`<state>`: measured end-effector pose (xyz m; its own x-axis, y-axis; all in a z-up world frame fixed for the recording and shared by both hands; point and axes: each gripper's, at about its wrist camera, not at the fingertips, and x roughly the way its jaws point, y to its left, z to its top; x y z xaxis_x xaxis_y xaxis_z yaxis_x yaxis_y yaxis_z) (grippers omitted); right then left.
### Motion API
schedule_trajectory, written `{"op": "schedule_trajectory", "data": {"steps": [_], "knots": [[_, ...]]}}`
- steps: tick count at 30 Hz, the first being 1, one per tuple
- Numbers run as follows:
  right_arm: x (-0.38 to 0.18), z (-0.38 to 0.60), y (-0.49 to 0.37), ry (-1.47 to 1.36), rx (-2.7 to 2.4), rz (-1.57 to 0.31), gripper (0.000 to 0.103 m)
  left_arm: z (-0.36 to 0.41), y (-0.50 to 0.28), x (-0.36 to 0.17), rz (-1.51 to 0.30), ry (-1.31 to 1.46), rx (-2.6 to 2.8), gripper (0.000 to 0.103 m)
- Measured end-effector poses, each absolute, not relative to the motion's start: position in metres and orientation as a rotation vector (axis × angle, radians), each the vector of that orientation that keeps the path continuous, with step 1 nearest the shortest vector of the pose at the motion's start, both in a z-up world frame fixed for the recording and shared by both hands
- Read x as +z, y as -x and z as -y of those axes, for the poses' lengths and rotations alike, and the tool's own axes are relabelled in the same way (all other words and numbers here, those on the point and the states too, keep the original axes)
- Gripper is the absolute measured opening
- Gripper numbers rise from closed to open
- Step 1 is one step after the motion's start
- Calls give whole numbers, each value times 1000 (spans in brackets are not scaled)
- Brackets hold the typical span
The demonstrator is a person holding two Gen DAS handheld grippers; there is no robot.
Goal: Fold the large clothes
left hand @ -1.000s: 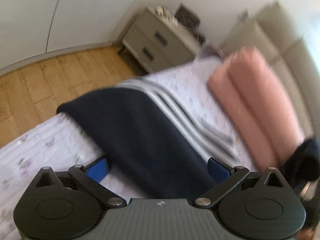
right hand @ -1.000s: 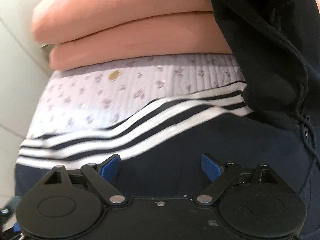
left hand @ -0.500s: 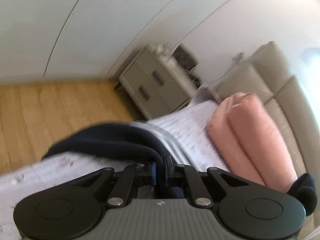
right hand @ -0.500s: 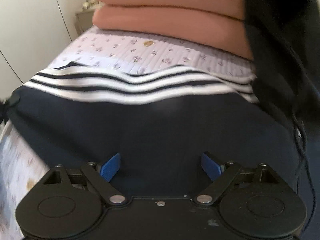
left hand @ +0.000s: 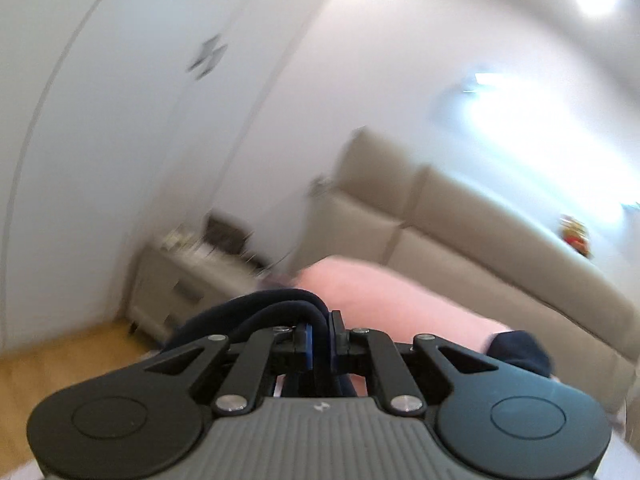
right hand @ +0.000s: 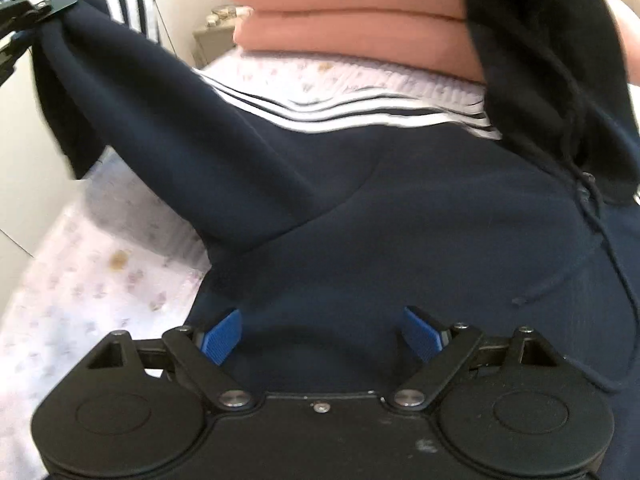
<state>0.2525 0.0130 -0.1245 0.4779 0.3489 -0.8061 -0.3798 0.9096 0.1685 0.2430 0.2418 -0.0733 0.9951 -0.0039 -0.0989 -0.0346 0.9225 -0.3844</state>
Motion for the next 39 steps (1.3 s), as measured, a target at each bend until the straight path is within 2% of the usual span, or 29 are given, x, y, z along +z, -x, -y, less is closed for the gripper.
{"op": "schedule_trajectory", "data": {"steps": [3, 5, 9, 11, 14, 15, 16, 17, 19, 25, 29, 33, 34, 35, 36, 37, 38, 39], "knots": [[-105, 40, -243, -29, 423, -955, 103, -173, -242, -44, -65, 240, -98, 8], [-100, 81, -236, -79, 387, -954, 103, -123, -242, -36, -108, 170, -192, 8], [-105, 157, -211, -117, 272, -938, 103, -28, -258, -72, -339, 170, -336, 9], [-115, 194, -203, -145, 192, -953, 103, 16, -266, -108, -514, 125, -388, 15], [-127, 234, -209, -258, 116, -988, 103, 53, -267, -157, -797, 108, -488, 17], [-126, 243, -213, -298, 109, -976, 103, 49, -270, -168, -824, 115, -509, 20], [-121, 242, -219, -312, 108, -953, 103, 47, -260, -171, -839, 124, -530, 33], [-114, 240, -225, -310, 119, -920, 103, 41, -252, -172, -846, 132, -534, 52], [-98, 219, -242, -268, 200, -863, 103, 18, -235, -168, -855, 149, -508, 69], [-62, 67, -290, 60, 560, -745, 103, -76, -248, -159, -844, 137, -283, 67], [-84, -40, -317, 292, 682, -818, 102, -91, -266, -181, -888, -38, -274, 64], [-115, -87, -349, 371, 604, -912, 97, -92, -268, -187, -754, -86, -258, 66], [-123, -86, -358, 341, 593, -934, 94, -88, -274, -190, -726, -111, -219, 66], [-124, -85, -363, 309, 590, -945, 64, -84, -280, -193, -720, -129, -211, 63], [-120, -78, -364, 269, 595, -933, 17, -82, -286, -195, -710, -122, -219, 55], [-112, -64, -364, 203, 593, -895, 18, -84, -287, -196, -698, -80, -246, 20], [-99, -50, -359, 138, 569, -835, 12, -86, -286, -195, -694, -44, -259, 9], [-87, -34, -353, 85, 538, -773, 12, -86, -281, -192, -672, -25, -238, 9]]}}
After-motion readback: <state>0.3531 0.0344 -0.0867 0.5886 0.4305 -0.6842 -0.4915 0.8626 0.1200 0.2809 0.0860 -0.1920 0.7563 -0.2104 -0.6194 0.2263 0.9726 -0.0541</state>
